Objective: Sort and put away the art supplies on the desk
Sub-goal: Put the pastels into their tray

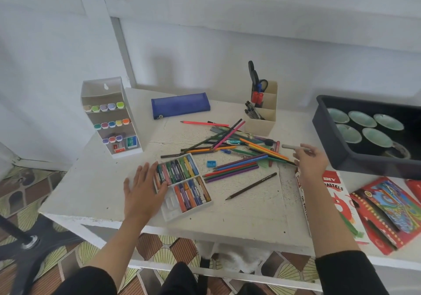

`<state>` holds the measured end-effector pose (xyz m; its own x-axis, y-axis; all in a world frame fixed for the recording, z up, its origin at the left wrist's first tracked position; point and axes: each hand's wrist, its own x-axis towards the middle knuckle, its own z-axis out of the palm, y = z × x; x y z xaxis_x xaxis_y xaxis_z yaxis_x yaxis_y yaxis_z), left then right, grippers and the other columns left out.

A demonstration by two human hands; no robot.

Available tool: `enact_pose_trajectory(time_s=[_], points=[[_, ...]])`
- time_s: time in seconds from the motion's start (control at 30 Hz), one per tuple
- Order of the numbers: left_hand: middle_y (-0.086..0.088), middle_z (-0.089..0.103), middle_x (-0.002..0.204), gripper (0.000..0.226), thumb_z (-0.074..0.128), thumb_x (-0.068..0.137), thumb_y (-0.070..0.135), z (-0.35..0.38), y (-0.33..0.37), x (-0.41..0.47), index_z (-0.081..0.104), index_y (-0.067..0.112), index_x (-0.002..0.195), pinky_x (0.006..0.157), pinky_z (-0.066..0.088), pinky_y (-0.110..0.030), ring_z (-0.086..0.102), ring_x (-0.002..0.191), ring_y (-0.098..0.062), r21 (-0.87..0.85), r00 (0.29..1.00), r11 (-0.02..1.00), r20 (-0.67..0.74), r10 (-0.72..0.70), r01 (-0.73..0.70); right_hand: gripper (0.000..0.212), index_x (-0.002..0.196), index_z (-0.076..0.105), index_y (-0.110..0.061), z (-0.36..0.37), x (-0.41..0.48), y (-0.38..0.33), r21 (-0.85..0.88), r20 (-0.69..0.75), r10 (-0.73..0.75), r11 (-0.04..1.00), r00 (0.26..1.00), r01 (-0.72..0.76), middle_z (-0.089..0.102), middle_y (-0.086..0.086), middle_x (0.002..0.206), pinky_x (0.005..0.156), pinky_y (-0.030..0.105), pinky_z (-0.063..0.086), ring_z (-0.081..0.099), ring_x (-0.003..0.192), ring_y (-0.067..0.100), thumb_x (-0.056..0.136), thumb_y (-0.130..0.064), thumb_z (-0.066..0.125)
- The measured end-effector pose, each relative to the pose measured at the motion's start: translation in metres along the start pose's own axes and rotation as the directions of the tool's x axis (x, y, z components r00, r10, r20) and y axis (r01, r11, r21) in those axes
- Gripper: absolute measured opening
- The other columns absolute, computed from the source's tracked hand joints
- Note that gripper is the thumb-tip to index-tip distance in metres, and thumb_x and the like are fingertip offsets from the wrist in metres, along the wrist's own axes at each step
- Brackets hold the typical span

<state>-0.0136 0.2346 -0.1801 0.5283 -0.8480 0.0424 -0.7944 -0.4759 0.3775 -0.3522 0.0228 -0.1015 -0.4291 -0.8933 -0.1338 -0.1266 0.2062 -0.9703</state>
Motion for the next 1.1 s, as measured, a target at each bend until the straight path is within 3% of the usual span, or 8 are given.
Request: enact_pose_trajectory(time_s=[0.1,0.17,0.33,0.47,0.57,0.8,0.97,1.1], points=[[0.004,0.016,0.159,0.072,0.021,0.084,0.060,0.000,0.000,0.000,0.018,0.032,0.150,0.117,-0.002,-0.046,0.006,0.147,-0.016,-0.005,1.000,1.000,-0.001,-0.003,0.003,0.031,0.115,0.059,-0.016,-0.004,-0.014,0.000,0.301,0.164,0.257,0.906,0.952,-0.297,0.061,0.005,0.103,0.078,0.025,0.054,0.063,0.090,0.014,0.086,-0.009,0.065],[0.003,0.016,0.159,0.066,0.027,0.090,0.057,0.000,-0.001,0.000,0.018,0.032,0.150,0.117,-0.002,-0.047,0.006,0.147,-0.016,-0.008,1.000,1.000,-0.003,-0.004,0.004,0.030,0.115,0.058,-0.013,-0.005,-0.024,0.002,0.391,0.263,0.299,0.836,0.917,-0.385,0.061,0.007,0.109,0.083,0.028,0.052,0.061,0.096,0.015,0.087,-0.010,0.065],[0.003,0.015,0.159,0.061,0.039,0.096,0.049,0.000,0.000,0.000,0.017,0.032,0.150,0.116,-0.003,-0.047,0.005,0.147,-0.016,-0.012,1.000,1.000,-0.005,-0.009,0.009,0.006,0.096,0.059,-0.010,0.003,-0.052,0.014,0.424,0.382,0.223,0.820,0.897,-0.385,0.064,0.015,0.106,0.074,0.030,0.055,0.065,0.093,0.021,0.090,-0.008,0.059],[0.003,0.015,0.159,0.062,0.038,0.095,0.051,0.000,0.001,0.000,0.017,0.032,0.150,0.117,-0.003,-0.046,0.005,0.147,-0.016,-0.016,1.000,1.000,-0.001,-0.012,0.012,0.004,0.095,0.056,-0.003,0.021,-0.085,0.020,0.412,0.551,0.119,0.822,0.826,-0.393,0.064,0.020,0.096,0.083,0.041,0.056,0.066,0.094,0.033,0.092,-0.004,0.053],[0.004,0.016,0.159,0.070,0.025,0.086,0.060,-0.001,0.000,0.000,0.018,0.032,0.150,0.116,-0.004,-0.046,0.006,0.147,-0.016,-0.017,1.000,1.000,0.007,-0.012,0.012,0.009,0.099,0.057,-0.001,0.041,-0.119,0.019,0.306,0.647,0.091,0.878,0.757,-0.367,0.067,0.017,0.086,0.074,0.035,0.058,0.069,0.079,0.029,0.091,-0.003,0.055],[0.004,0.016,0.159,0.073,0.022,0.082,0.059,-0.004,0.002,0.000,0.018,0.032,0.150,0.117,-0.003,-0.046,0.005,0.147,-0.015,-0.013,1.000,1.000,0.012,-0.016,0.016,0.025,0.108,0.057,-0.017,0.084,-0.190,0.022,-0.025,0.815,-0.040,0.994,0.579,0.104,0.061,0.003,0.081,0.061,0.019,0.055,0.065,0.068,0.011,0.087,-0.005,0.064],[0.004,0.016,0.159,0.063,0.041,0.095,0.050,-0.004,0.002,-0.002,0.018,0.032,0.150,0.117,-0.001,-0.046,0.005,0.147,-0.014,-0.025,1.000,1.000,-0.002,-0.016,0.016,0.025,0.107,0.062,-0.023,0.103,-0.211,0.033,-0.109,0.874,-0.179,0.833,0.452,0.542,0.055,-0.013,0.067,0.060,0.019,0.047,0.051,0.060,-0.001,0.083,-0.017,0.068],[0.005,0.014,0.159,0.062,0.042,0.095,0.047,-0.006,0.003,-0.002,0.018,0.033,0.150,0.117,-0.002,-0.044,0.005,0.147,-0.013,-0.028,1.000,0.999,0.002,-0.029,0.029,0.028,0.109,0.059,-0.028,0.108,-0.215,0.036,-0.198,0.874,-0.166,0.736,0.456,0.648,0.053,-0.013,0.063,0.055,0.022,0.041,0.051,0.059,0.002,0.082,-0.022,0.066]])
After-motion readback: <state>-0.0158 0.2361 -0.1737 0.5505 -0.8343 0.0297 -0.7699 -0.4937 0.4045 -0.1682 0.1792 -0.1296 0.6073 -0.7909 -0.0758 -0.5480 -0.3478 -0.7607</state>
